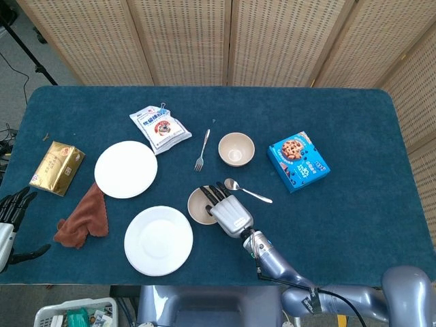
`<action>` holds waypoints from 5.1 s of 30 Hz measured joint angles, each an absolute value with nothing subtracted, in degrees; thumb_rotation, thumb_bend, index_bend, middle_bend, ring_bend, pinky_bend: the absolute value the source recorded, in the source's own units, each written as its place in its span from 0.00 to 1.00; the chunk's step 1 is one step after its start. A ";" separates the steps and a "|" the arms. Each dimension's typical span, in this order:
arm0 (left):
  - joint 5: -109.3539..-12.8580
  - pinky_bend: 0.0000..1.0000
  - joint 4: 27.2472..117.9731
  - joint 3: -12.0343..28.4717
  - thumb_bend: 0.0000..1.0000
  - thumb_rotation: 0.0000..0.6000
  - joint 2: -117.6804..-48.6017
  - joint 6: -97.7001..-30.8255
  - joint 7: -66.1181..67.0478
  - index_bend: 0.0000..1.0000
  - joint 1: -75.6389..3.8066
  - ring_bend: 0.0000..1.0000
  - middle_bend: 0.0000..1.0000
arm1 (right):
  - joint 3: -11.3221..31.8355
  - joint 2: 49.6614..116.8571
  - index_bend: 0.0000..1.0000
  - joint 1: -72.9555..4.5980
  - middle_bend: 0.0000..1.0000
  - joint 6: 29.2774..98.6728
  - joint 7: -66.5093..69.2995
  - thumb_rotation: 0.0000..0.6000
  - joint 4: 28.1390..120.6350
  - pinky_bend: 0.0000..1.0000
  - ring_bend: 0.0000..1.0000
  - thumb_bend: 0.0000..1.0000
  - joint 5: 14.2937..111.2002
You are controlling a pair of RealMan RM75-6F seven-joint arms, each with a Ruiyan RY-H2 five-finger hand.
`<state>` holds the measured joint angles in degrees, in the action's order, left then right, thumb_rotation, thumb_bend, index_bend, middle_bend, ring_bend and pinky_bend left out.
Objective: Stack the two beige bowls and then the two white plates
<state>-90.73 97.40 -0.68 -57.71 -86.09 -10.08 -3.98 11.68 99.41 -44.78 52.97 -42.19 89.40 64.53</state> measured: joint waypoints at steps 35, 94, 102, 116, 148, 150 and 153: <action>-89.67 0.00 97.47 -0.41 0.00 1.00 -58.57 -85.09 -8.58 0.00 -4.26 0.00 0.00 | 20.54 93.84 0.66 -47.41 0.05 59.15 -33.66 1.00 84.09 0.00 0.00 0.55 66.32; -84.08 0.00 97.06 1.26 0.00 1.00 -60.25 -80.59 -5.09 0.00 -5.98 0.00 0.00 | 18.44 96.80 0.11 -57.01 0.00 47.63 -33.21 1.00 67.33 0.00 0.00 0.58 50.00; -84.13 0.00 97.12 1.18 0.00 1.00 -60.32 -80.51 -4.95 0.00 -6.01 0.00 0.00 | 17.89 95.82 0.07 -57.09 0.00 49.29 -34.43 1.00 69.87 0.00 0.00 0.58 49.15; -84.19 0.00 97.18 1.11 0.00 1.00 -60.25 -80.34 -5.26 0.00 -6.09 0.00 0.00 | 13.72 92.53 0.00 -53.87 0.00 54.81 -32.16 1.00 79.68 0.00 0.00 0.62 56.93; -84.28 0.00 97.15 1.05 0.00 1.00 -60.13 -80.29 -5.53 0.02 -6.15 0.00 0.00 | 8.82 98.74 0.00 -51.22 0.00 53.87 -28.81 1.00 72.18 0.00 0.00 0.63 62.83; -84.27 0.00 97.17 1.06 0.00 1.00 -60.12 -80.30 -5.58 0.02 -6.14 0.00 0.00 | 8.96 98.86 0.00 -51.19 0.00 53.84 -28.70 1.00 72.00 0.00 0.00 0.63 62.88; -84.24 0.00 97.16 1.12 0.00 1.00 -60.07 -80.39 -5.71 0.02 -6.12 0.00 0.00 | 9.31 98.86 0.00 -51.05 0.00 54.52 -28.26 1.00 72.18 0.00 0.00 0.63 63.58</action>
<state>-84.24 97.16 1.12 -60.07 -80.39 -5.71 -6.12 9.31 98.86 -51.05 54.52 -28.26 72.18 63.58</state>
